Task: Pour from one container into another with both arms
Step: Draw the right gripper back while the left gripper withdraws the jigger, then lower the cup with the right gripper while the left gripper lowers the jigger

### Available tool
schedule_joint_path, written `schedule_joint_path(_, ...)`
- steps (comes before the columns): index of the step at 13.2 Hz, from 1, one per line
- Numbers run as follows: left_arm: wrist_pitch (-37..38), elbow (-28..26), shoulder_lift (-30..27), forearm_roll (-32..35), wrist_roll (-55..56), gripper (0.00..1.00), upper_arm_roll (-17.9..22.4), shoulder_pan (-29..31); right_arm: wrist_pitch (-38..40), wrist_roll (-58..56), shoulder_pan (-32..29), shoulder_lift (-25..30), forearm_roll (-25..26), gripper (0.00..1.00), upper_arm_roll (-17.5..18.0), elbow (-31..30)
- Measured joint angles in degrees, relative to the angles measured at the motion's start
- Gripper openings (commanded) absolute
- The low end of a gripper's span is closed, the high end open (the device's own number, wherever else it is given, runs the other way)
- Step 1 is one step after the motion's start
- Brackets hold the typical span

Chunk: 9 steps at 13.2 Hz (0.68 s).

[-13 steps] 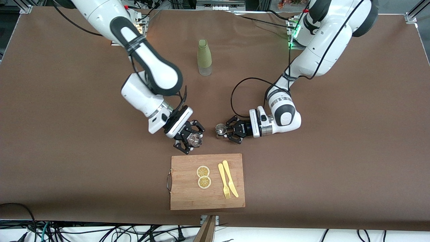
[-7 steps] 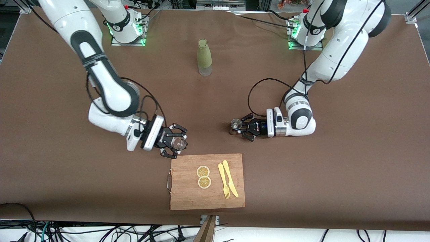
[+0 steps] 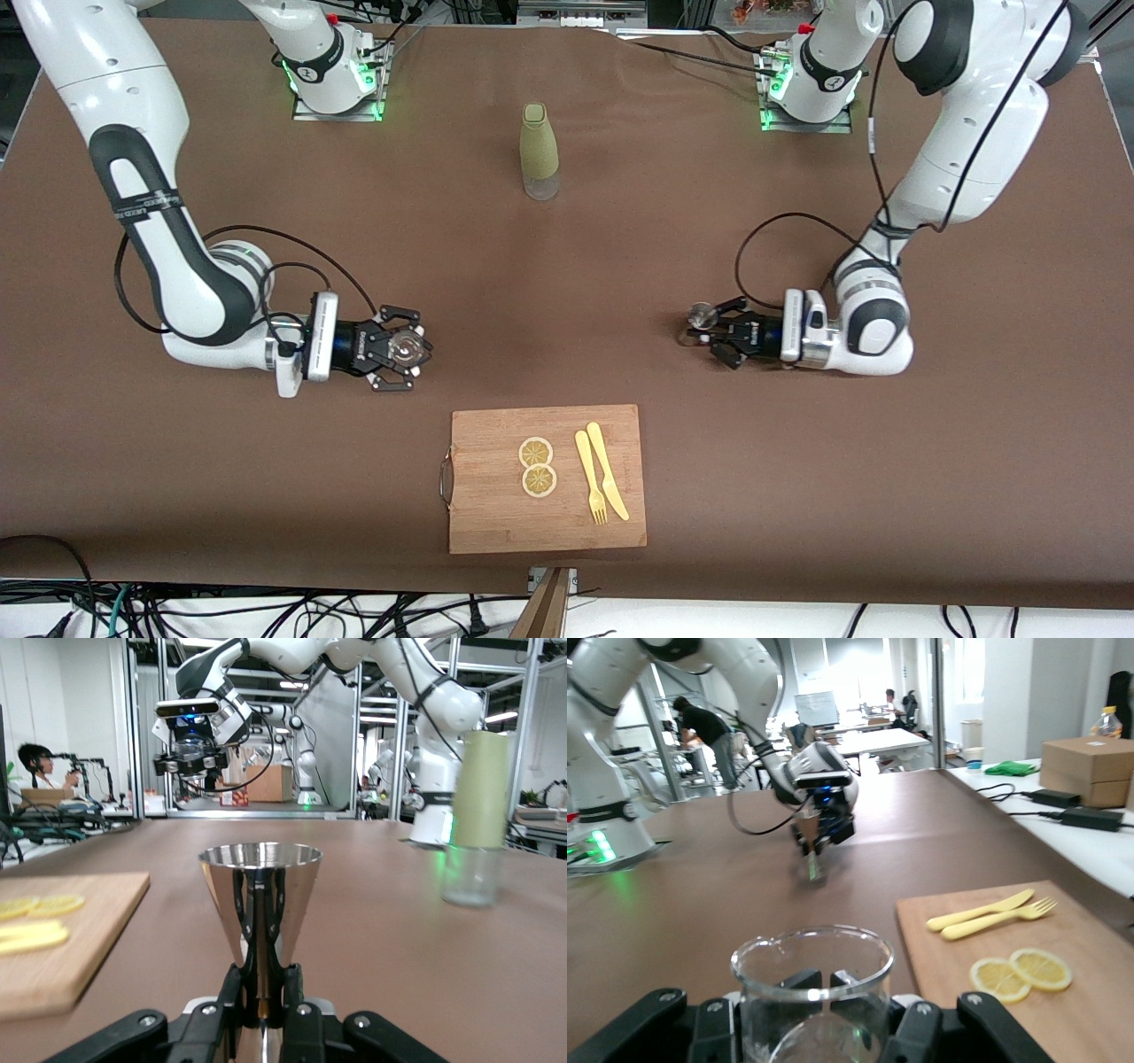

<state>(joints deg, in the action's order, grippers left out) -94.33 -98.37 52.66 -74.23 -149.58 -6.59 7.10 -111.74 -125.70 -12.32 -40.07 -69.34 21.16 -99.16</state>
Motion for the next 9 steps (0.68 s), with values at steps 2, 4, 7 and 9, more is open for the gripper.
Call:
schedule_joint_path(2, 4.18, 0.00, -0.22, 1.72, -0.04, 0.00, 4.05, 1.15, 5.55, -2.20, -2.29, -0.38, 4.80, 0.00, -1.81, -2.09)
schedule_joint_path(4, 8.12, 0.00, -0.28, 2.71, -0.55, 0.00, 8.05, 1.39, 9.86, -3.95, -3.73, -1.44, 8.87, 0.00, -4.22, -3.55)
schedule_joint_path(7, 13.75, 0.04, -0.34, 5.73, -2.73, 0.00, 12.95, 2.23, 11.15, -8.82, -5.71, -4.39, 11.73, 0.00, -5.70, -5.52)
schedule_joint_path(9, 17.98, 0.09, -0.41, 7.44, -4.20, 0.00, 16.44, 2.82, 11.17, -11.17, -7.03, -6.62, 13.23, 0.00, -5.78, -6.56)
